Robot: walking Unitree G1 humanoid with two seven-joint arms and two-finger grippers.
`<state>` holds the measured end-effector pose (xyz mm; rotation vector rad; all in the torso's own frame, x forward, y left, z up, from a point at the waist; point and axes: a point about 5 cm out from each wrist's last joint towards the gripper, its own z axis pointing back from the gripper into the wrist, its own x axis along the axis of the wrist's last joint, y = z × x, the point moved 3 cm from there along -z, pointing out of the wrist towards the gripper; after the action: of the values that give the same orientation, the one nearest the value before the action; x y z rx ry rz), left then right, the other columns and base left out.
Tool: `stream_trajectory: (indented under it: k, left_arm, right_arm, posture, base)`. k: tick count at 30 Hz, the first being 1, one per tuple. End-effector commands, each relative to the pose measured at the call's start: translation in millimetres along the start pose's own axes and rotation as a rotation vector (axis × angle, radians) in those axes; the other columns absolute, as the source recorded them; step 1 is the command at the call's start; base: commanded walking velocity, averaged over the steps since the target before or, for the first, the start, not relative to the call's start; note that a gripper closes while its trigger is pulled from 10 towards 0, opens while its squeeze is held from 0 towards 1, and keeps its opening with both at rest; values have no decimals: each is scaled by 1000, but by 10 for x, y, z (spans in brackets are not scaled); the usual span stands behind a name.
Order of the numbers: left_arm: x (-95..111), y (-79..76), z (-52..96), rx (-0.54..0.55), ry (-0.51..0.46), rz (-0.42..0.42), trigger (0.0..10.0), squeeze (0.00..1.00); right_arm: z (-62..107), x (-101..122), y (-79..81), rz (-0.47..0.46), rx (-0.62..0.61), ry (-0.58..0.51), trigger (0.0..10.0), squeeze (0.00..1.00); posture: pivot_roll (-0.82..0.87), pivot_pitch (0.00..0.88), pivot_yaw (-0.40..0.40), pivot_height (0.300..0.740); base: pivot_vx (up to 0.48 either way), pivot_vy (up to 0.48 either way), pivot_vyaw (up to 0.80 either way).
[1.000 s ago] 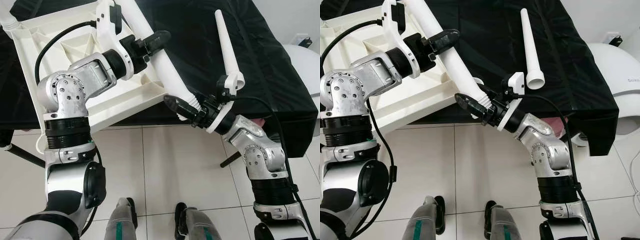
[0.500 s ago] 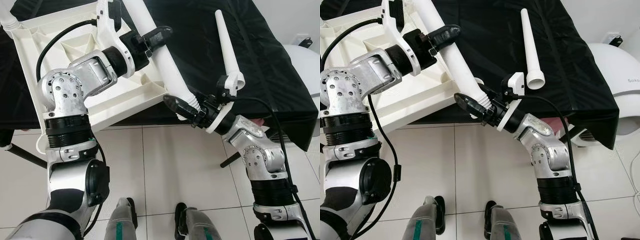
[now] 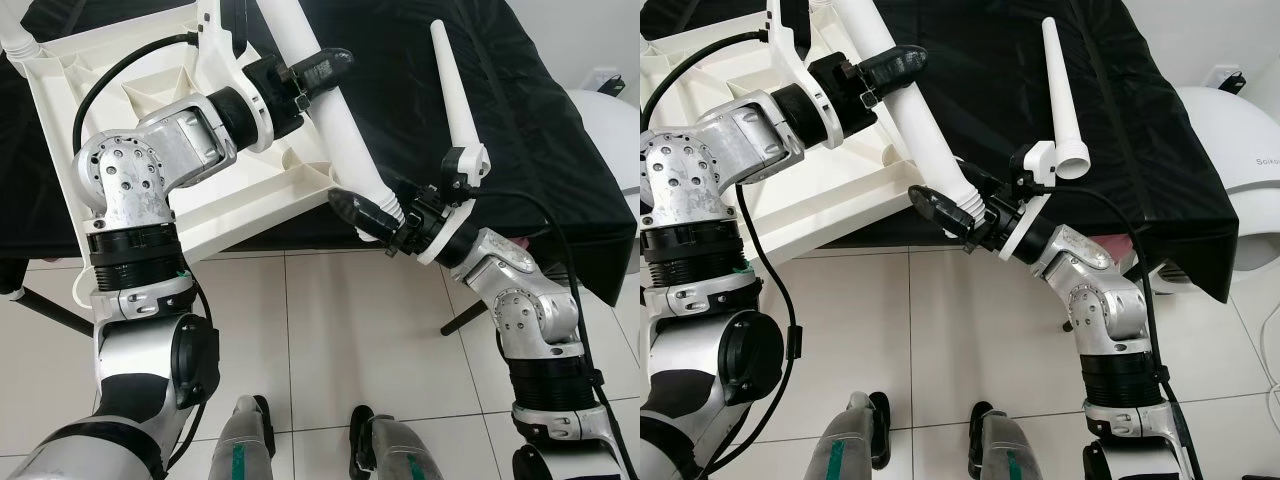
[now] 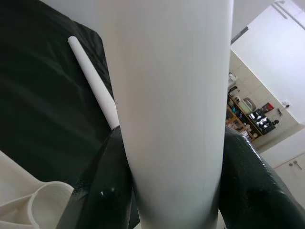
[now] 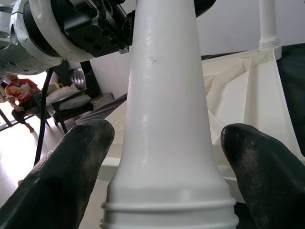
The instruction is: Building children table
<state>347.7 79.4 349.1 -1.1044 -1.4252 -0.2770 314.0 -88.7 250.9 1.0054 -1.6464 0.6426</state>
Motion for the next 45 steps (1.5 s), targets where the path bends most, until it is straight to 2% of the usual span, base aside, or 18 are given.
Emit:
stream_trajectory:
  k: [1, 4, 5, 6, 7, 9, 15, 17, 25, 26, 29, 30, 31, 36, 40, 44, 45]
  left_arm:
    - [-35, -102, -10, -53, 26, -35, 10000, 0]
    - [-46, -148, 0, -71, 37, -83, 10000, 0]
    - [-83, -190, 12, -92, 58, -140, 10000, 0]
    - [-113, -196, 18, -90, 71, -199, 10000, 0]
    - [-113, -196, 18, -90, 71, -199, 10000, 0]
    - [-165, -149, 22, -63, 94, -251, 10000, 0]
    - [-125, -44, 28, -19, 66, -214, 10000, 0]
    - [-35, 45, 64, 16, 34, -202, 10000, 0]
    - [-6, 114, 90, 45, 22, -200, 10000, 0]
    - [-16, 101, 80, 30, 9, -186, 7255, 0]
    - [-12, 98, 76, 24, -3, -175, 7255, 0]
    - [-12, 97, 73, 25, -2, -172, 0, 0]
    - [-17, 108, 69, 32, 2, -169, 10000, 0]
    - [1, 113, 64, 39, 6, -181, 10000, 0]
    - [87, 36, 54, 21, -1, -254, 10000, 0]
    - [88, -10, 44, 14, 9, -299, 10000, 0]
    - [87, -61, 34, -4, 10, -316, 10000, 0]
  right_arm:
    - [-3, 54, -10, 9, -2, -4, 10000, 0]
    - [-11, 76, -10, 8, 8, 10, 10000, 0]
    - [-18, 99, -6, 17, 19, 24, 10000, 0]
    - [-21, 110, 1, 22, 32, 38, 10000, 0]
    - [-21, 110, 1, 22, 32, 38, 10000, 0]
    - [-24, 129, 8, 39, 44, 47, 10000, 0]
    - [-32, 158, 9, 26, 44, 33, 10000, 0]
    - [-39, 167, 7, 3, 36, 16, 10000, 0]
    - [-45, 185, 12, -16, 35, 3, 10000, 0]
    - [-52, 204, 19, -11, 40, -4, 10000, 0]
    - [-56, 212, 23, -8, 41, -9, 10000, 0]
    - [-59, 219, 25, -3, 42, -12, 10000, 0]
    - [-62, 224, 30, 0, 45, -13, 10000, 0]
    - [-64, 229, 33, 6, 48, -8, 10000, 0]
    - [-51, 268, 22, 17, 53, 11, 10000, 0]
    - [-42, 307, 9, 35, 63, 22, 10000, 0]
    - [-40, 327, 4, 50, 73, 33, 10000, 0]
  posture:
    - [-41, 191, 6, 740]
    - [-42, 193, 1, 740]
    - [-41, 192, -4, 740]
    - [-42, 190, -7, 740]
    - [-42, 190, -7, 740]
    - [-41, 190, -9, 740]
    - [-39, 184, -14, 740]
    - [-36, 181, -14, 740]
    - [-36, 173, -11, 740]
    - [-36, 170, -11, 740]
    - [-36, 170, -11, 740]
    - [-36, 170, -10, 740]
    - [-36, 170, -10, 740]
    - [-34, 172, -11, 740]
    - [-32, 175, -10, 740]
    - [-35, 176, -9, 740]
    - [-35, 177, -11, 740]
  base:
    - [0, 0, 0]
    - [0, 0, 0]
    - [0, 0, 0]
    - [0, 0, 0]
    - [0, 0, 0]
    - [0, 0, 0]
    - [0, 0, 0]
    - [0, 0, 0]
    - [0, 0, 0]
    - [0, 0, 0]
    - [0, 0, 0]
    - [0, 0, 0]
    - [0, 0, 0]
    - [0, 0, 0]
    - [0, 0, 0]
    - [0, 0, 0]
    - [0, 0, 0]
